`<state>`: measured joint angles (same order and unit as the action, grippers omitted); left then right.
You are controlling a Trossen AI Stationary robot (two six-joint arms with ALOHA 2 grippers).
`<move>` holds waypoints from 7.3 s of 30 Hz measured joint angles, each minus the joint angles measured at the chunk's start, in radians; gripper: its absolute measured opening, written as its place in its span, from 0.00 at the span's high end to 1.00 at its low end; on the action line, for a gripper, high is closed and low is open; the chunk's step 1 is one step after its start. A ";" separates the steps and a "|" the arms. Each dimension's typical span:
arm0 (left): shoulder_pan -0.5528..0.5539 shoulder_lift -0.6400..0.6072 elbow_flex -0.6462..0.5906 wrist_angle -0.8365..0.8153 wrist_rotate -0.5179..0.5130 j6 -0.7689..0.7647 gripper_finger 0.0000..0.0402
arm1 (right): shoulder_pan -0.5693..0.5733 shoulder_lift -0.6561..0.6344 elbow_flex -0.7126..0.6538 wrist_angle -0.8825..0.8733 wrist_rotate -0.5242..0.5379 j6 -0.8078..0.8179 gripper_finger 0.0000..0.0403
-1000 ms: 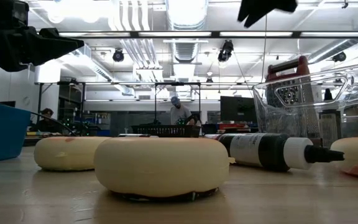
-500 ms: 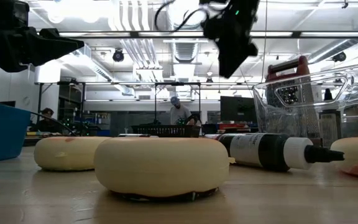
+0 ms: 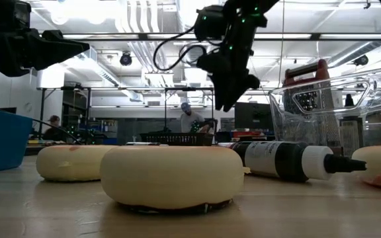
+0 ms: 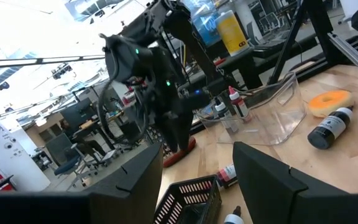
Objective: Pick & Place Food Item
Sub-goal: Put the pink food coloring bottle into the transparent bin
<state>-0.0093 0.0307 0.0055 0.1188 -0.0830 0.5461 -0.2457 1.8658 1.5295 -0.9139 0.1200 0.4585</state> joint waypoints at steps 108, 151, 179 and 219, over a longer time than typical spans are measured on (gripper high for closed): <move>0.000 0.002 0.000 0.000 -0.003 0.000 0.50 | 0.009 0.146 -0.202 0.277 -0.043 0.185 0.96; 0.000 0.002 0.000 -0.001 -0.003 0.000 0.50 | 0.025 0.025 -0.175 0.207 -0.099 0.115 0.96; 0.000 0.002 0.000 0.000 -0.003 0.000 0.50 | -0.027 0.033 -0.159 0.084 -0.184 0.106 0.71; 0.000 0.002 0.000 0.000 -0.003 0.000 0.50 | -0.008 0.147 0.085 -0.226 -0.147 0.110 0.54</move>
<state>-0.0091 0.0326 0.0055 0.1184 -0.0864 0.5461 -0.2539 2.0130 1.6146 -1.1398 -0.0275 0.5690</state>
